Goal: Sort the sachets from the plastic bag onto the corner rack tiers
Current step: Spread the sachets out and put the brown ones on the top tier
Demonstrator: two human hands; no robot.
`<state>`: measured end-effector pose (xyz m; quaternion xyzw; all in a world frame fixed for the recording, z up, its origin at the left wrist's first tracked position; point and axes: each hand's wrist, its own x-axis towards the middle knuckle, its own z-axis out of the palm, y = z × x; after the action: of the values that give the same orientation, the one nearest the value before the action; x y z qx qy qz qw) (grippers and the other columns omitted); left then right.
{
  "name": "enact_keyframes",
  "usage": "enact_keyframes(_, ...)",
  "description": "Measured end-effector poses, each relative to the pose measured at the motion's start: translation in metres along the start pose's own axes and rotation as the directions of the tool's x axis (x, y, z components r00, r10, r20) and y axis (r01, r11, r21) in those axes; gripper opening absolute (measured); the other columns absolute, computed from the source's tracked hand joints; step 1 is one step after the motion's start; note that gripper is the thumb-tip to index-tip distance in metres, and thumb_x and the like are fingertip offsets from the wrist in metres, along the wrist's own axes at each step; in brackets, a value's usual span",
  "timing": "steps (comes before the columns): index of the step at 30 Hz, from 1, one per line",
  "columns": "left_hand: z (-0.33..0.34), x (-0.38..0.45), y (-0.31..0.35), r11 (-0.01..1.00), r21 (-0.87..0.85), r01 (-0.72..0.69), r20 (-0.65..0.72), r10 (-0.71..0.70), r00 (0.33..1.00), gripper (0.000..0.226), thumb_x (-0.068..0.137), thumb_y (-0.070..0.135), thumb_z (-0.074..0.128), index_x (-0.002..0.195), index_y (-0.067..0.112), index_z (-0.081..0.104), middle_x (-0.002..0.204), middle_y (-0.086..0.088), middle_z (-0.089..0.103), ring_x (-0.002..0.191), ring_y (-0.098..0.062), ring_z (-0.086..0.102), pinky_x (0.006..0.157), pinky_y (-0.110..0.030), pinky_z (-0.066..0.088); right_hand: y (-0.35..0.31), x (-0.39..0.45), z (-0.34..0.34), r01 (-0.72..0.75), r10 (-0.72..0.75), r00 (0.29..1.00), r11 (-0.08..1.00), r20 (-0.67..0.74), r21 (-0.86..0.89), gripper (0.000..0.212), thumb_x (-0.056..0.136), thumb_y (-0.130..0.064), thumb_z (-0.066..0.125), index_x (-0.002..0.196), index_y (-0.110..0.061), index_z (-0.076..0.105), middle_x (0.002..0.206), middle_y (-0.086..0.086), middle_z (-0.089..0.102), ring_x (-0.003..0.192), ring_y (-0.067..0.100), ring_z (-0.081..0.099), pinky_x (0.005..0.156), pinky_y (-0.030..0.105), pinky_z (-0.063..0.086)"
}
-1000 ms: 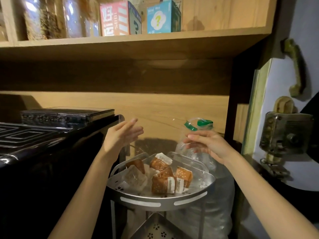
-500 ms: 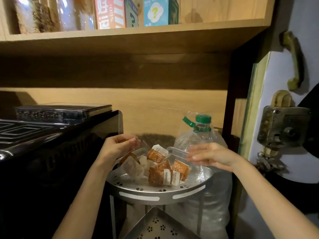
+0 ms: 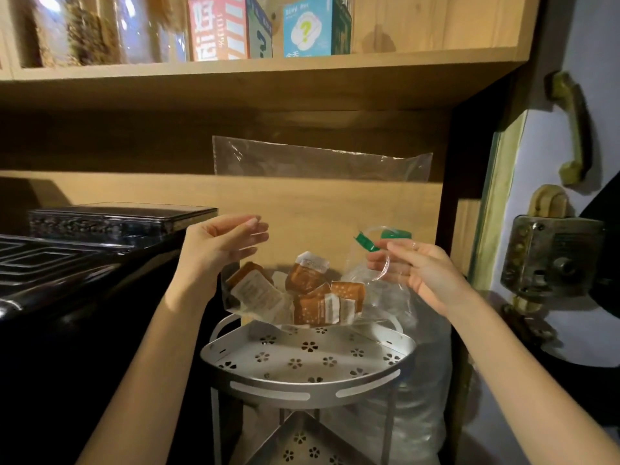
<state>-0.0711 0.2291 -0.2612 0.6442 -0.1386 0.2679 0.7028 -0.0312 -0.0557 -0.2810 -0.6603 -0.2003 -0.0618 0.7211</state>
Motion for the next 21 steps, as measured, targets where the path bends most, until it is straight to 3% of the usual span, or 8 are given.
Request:
enact_keyframes(6, 0.004, -0.005, -0.003, 0.997, 0.027, -0.069, -0.050, 0.070, 0.996, 0.013, 0.083, 0.014, 0.064, 0.093, 0.010, 0.069, 0.070, 0.006, 0.074, 0.071, -0.010, 0.071, 0.064, -0.021, 0.056, 0.004, -0.001, 0.003, -0.030, 0.031, 0.999, 0.999, 0.014, -0.039, 0.019, 0.092, -0.012, 0.049, 0.101, -0.004, 0.064, 0.096, 0.017, 0.071, 0.079, 0.023, 0.071, 0.068, 0.032, 0.059)
enact_keyframes(11, 0.005, -0.003, -0.006, 0.995, 0.050, -0.088, -0.042, 0.090, 0.995, 0.012, 0.083, 0.019, 0.064, 0.092, 0.015, 0.070, 0.072, 0.007, 0.075, 0.073, -0.011, 0.071, 0.060, -0.018, 0.055, 0.006, 0.001, 0.001, -0.027, 0.027, 1.000, 0.999, 0.012, 0.031, 0.021, 0.093, -0.010, 0.047, 0.107, -0.002, 0.061, 0.094, 0.016, 0.070, 0.074, 0.021, 0.070, 0.061, 0.029, 0.059)
enact_keyframes(15, 0.003, -0.009, -0.022, 0.998, 0.054, -0.012, -0.026, 0.013, 1.000, 0.022, 0.080, 0.019, 0.066, 0.102, 0.021, 0.066, 0.084, 0.004, 0.075, 0.076, -0.009, 0.071, 0.067, -0.019, 0.056, 0.013, 0.003, -0.001, -0.055, 0.056, 0.998, 0.997, -0.006, 0.049, 0.023, 0.094, -0.009, 0.046, 0.111, 0.000, 0.059, 0.091, 0.015, 0.070, 0.072, 0.021, 0.071, 0.060, 0.030, 0.059)
enact_keyframes(18, -0.006, -0.023, -0.040, 0.982, 0.154, 0.110, 0.044, -0.118, 0.992, 0.034, 0.076, 0.016, 0.069, 0.110, 0.015, 0.063, 0.094, -0.004, 0.072, 0.086, -0.014, 0.069, 0.076, -0.026, 0.054, 0.018, 0.004, -0.006, -0.070, 0.072, 0.997, 0.994, -0.021, 0.079, 0.026, 0.094, -0.010, 0.046, 0.114, 0.003, 0.057, 0.091, 0.016, 0.069, 0.072, 0.022, 0.071, 0.061, 0.031, 0.059)
enact_keyframes(21, -0.011, -0.032, -0.052, 0.959, 0.209, 0.190, 0.135, -0.221, 0.966, 0.028, 0.066, 0.021, 0.073, 0.091, 0.007, 0.072, 0.087, -0.012, 0.073, 0.085, -0.021, 0.068, 0.079, -0.032, 0.054, 0.022, 0.004, -0.009, -0.077, 0.077, 0.997, 0.988, 0.002, 0.131, 0.031, 0.092, -0.014, 0.050, 0.117, 0.002, 0.055, 0.093, 0.016, 0.069, 0.075, 0.021, 0.071, 0.067, 0.032, 0.058)
